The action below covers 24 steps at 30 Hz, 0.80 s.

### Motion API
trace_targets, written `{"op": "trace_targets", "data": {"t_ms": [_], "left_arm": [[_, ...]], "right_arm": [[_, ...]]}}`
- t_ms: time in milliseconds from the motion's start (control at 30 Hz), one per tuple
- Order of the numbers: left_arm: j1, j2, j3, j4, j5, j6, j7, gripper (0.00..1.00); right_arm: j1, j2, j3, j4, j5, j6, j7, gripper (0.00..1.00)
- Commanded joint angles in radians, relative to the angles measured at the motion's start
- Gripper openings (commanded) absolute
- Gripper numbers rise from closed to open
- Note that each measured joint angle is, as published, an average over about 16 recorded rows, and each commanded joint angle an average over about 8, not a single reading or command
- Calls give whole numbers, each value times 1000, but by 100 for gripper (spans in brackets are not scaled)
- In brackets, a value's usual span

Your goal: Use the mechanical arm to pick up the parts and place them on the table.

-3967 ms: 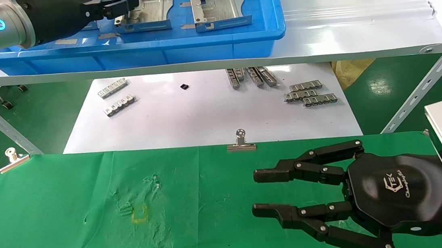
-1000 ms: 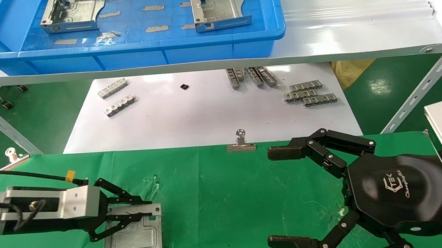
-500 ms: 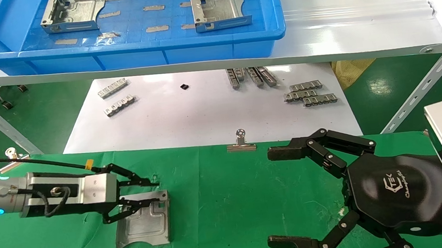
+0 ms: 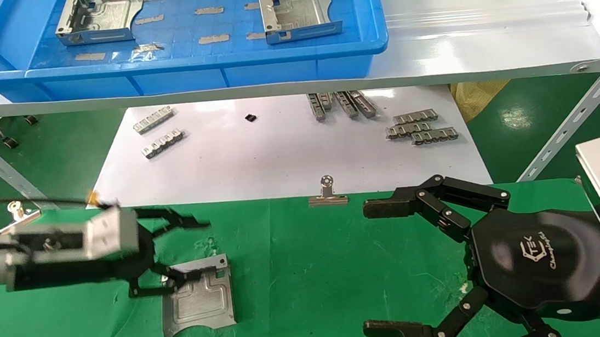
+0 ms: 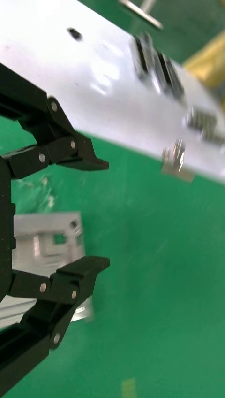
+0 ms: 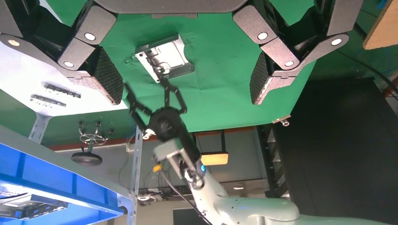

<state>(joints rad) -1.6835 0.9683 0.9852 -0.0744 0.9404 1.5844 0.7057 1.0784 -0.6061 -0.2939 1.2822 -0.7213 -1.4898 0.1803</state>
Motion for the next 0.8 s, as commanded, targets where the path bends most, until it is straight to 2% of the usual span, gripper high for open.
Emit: {"op": "trace_targets", "data": {"t_ms": [33, 200, 567, 800], "left_arm": [[9, -14, -17, 3, -30, 13, -58, 100], [54, -48, -60, -20, -112, 18, -184, 100], [65, -53, -70, -38, -120, 18, -190, 100], [114, -80, -127, -142, -128, 9, -252, 100]], "right_arm": [[0, 0, 0, 0, 0, 0, 0, 100], [0, 0, -1, 0, 0, 0, 0, 100], [0, 0, -1, 0, 0, 0, 0, 100], [0, 0, -1, -1, 1, 0, -1, 100]]}}
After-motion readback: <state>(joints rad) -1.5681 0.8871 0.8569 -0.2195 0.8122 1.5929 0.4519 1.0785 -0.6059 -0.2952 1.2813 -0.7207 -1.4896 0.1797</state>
